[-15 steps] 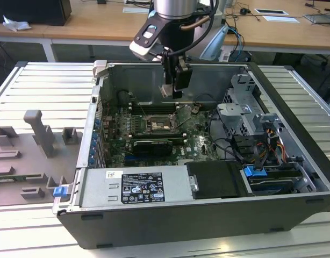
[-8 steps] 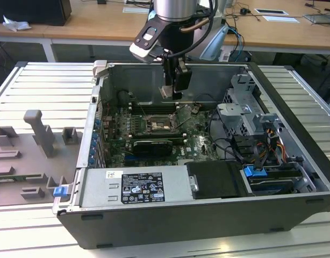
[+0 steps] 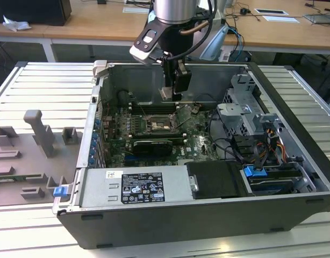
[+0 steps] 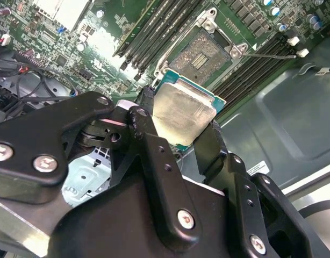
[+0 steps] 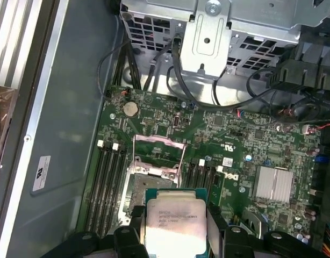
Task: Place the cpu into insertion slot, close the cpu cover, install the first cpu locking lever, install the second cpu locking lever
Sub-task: 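Place the cpu into insertion slot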
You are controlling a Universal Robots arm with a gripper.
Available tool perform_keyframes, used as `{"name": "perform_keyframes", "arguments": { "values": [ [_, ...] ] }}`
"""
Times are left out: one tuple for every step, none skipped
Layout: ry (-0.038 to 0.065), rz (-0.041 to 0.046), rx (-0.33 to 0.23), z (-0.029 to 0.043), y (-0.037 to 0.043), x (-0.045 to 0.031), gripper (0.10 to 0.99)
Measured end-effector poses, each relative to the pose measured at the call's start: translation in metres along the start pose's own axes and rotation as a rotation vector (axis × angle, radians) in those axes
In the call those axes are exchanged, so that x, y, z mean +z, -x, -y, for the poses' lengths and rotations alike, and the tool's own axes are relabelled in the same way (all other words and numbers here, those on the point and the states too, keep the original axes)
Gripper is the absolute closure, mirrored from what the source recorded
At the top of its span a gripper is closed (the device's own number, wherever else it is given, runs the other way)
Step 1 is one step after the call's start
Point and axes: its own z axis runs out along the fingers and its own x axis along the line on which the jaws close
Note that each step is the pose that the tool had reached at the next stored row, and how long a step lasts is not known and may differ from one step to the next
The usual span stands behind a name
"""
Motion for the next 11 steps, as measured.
{"name": "perform_keyframes", "arguments": {
  "values": [
    [0.000, 0.0000, 0.000, 0.0000, 0.0000, 0.0004, 0.545],
    [0.000, -0.0001, 0.000, 0.0000, 0.0001, 0.0011, 0.545],
    [0.000, -0.0001, 0.000, 0.0001, 0.0001, 0.0015, 0.545],
    [0.000, -0.0001, 0.000, 0.0001, 0.0001, 0.0022, 0.545],
    [0.000, -0.0002, 0.000, 0.0002, 0.0001, 0.0030, 0.545],
    [0.000, -0.0001, 0.000, 0.0003, 0.0001, 0.0036, 0.545],
    [0.000, -0.0001, 0.000, 0.0004, 0.0001, 0.0050, 0.545],
    [0.000, -0.0001, 0.000, 0.0005, 0.0001, 0.0061, 0.545],
    [0.000, -0.0001, 0.000, 0.0006, 0.0002, 0.0068, 0.545],
    [0.000, -0.0001, 0.000, 0.0006, 0.0001, 0.0077, 0.545],
    [0.000, 0.0001, 0.002, 0.0006, 0.0000, 0.0083, 0.545]
  ]
}}
